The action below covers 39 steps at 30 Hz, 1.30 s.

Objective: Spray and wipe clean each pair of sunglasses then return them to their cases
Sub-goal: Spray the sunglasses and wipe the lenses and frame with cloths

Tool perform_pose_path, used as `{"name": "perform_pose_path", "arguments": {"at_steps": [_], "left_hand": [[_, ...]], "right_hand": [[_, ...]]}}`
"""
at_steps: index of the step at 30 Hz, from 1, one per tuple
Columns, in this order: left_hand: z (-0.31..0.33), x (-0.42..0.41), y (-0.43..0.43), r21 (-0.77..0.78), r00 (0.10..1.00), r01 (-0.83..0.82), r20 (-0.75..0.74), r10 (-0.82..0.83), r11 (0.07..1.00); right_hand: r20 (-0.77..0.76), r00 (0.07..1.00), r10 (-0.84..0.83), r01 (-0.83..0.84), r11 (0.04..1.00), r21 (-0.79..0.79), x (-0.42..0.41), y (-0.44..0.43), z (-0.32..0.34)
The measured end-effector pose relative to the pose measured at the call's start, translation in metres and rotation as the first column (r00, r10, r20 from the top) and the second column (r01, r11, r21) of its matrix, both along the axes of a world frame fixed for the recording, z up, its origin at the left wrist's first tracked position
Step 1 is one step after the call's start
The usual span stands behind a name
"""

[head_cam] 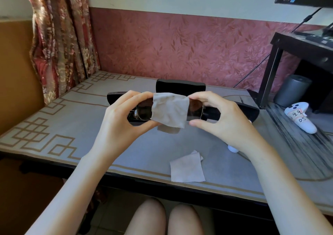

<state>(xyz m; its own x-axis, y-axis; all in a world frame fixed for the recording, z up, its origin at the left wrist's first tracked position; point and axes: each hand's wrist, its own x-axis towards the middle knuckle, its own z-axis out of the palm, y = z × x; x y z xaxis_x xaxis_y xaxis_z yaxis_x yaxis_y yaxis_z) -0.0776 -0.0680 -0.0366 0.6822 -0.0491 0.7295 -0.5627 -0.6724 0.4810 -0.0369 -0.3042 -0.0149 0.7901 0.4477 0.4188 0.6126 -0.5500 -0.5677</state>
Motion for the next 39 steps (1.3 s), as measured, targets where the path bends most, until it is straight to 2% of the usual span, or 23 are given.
{"name": "perform_pose_path", "arguments": {"at_steps": [4,7,9,11,14,16,19,24,33,36,39], "left_hand": [[0.004,0.001,0.004,0.002,1.0,0.009,-0.022,-0.009,1.0],[0.008,0.001,0.011,0.029,0.99,0.044,-0.136,-0.04,0.999],[0.013,-0.002,0.016,-0.061,0.969,0.057,-0.239,-0.07,0.996],[0.021,-0.004,0.019,-0.154,0.958,0.056,-0.27,-0.097,0.987],[0.039,-0.002,0.01,-0.005,0.965,0.125,-0.23,-0.123,0.992],[0.049,0.002,-0.002,0.115,0.939,0.18,-0.316,-0.136,0.977],[0.053,0.011,-0.01,0.242,0.919,0.146,-0.393,-0.04,0.959],[0.052,0.012,0.002,0.056,0.9,0.169,-0.416,-0.131,0.984],[0.048,0.012,0.025,0.006,0.888,0.162,-0.437,-0.143,0.987],[0.049,0.01,0.024,-0.032,0.837,0.205,-0.512,-0.192,0.978],[0.048,0.012,0.017,-0.004,0.816,0.176,-0.558,-0.148,0.984]], "right_hand": [[0.097,0.995,0.022,-0.028,0.998,0.06,0.0,0.002,-0.005],[0.119,0.992,0.029,-0.04,0.995,0.093,0.001,0.003,-0.009],[0.127,0.992,0.025,-0.037,0.995,0.094,0.002,0.001,-0.01],[0.138,0.99,0.027,-0.039,0.996,0.085,0.002,0.001,-0.01],[0.166,0.985,0.047,-0.058,0.997,0.06,0.002,0.005,-0.011],[0.187,0.981,0.058,-0.071,0.995,0.068,0.002,0.008,-0.011],[0.225,0.973,0.055,-0.078,0.993,0.093,0.002,0.007,-0.01],[0.24,0.969,0.053,-0.082,0.99,0.116,0.001,0.004,-0.012],[0.171,0.983,0.06,-0.092,0.978,0.187,-0.002,0.0,-0.016],[0.145,0.988,0.062,-0.092,0.973,0.211,-0.001,-0.003,-0.018],[0.132,0.99,0.055,-0.083,0.974,0.21,-0.001,-0.003,-0.02]]}}
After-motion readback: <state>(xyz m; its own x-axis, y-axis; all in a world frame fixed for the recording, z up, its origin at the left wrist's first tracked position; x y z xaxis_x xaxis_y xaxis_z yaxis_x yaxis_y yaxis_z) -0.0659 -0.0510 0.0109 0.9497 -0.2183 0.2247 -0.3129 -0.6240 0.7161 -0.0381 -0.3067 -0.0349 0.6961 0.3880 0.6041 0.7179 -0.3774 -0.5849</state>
